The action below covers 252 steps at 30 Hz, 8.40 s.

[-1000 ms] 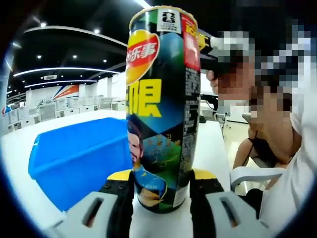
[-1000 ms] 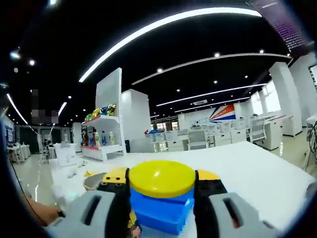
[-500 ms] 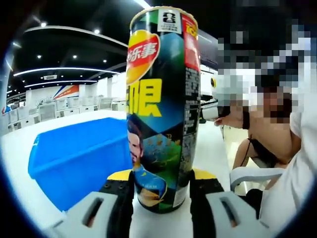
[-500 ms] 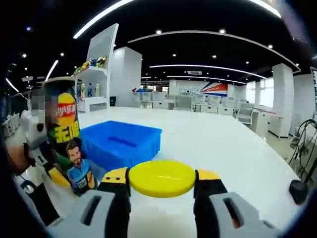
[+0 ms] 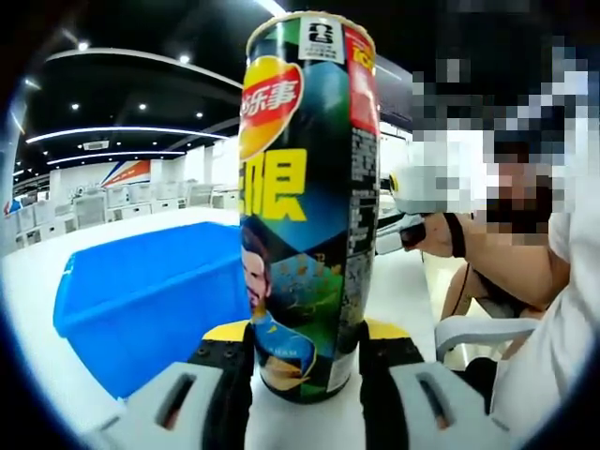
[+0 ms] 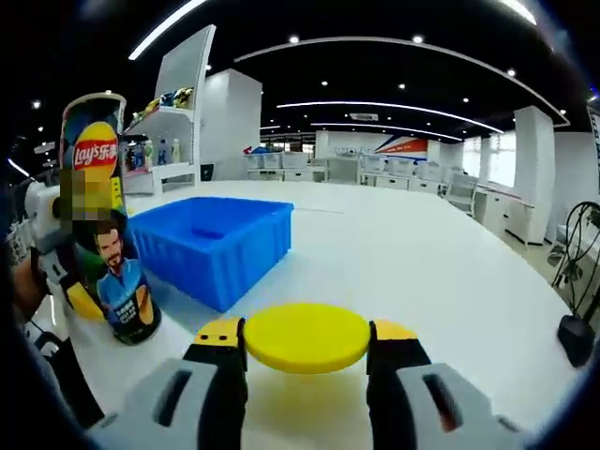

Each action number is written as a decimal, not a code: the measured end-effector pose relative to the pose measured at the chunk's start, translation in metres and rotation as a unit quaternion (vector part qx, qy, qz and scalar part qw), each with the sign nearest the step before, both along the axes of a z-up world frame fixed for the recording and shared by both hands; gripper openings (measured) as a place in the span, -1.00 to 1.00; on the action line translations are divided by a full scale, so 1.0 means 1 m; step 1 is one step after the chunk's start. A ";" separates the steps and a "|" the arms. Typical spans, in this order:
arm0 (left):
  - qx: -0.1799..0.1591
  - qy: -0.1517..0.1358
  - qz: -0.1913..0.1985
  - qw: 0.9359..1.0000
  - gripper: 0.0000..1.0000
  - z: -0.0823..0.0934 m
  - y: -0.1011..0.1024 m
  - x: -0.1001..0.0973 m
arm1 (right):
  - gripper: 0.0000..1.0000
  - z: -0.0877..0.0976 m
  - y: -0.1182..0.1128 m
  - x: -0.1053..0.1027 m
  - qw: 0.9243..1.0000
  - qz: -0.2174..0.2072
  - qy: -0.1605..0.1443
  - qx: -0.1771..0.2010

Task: Open the lid of the chip container on the table, take out the chips, place them into the box in front of the container, and close the lid

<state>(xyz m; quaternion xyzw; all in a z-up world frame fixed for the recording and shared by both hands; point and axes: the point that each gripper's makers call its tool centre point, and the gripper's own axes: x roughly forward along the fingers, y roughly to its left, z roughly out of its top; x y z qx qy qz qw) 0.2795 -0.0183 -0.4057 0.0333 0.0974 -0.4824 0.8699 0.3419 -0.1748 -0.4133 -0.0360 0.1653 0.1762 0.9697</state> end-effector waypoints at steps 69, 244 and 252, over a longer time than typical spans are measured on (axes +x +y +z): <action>-0.084 -0.058 -0.072 0.992 -0.02 0.050 -0.010 0.002 | 0.09 0.020 -0.006 -0.016 0.999 0.032 -0.015 -0.008; 0.536 -0.025 -0.196 0.820 -0.05 -0.033 0.116 -0.018 | -1.00 -0.007 0.083 -0.074 0.874 0.085 0.340 0.335; 0.536 -0.032 -0.198 0.820 -0.03 -0.033 0.117 -0.016 | -1.00 -0.003 0.067 -0.074 0.884 0.076 0.331 0.321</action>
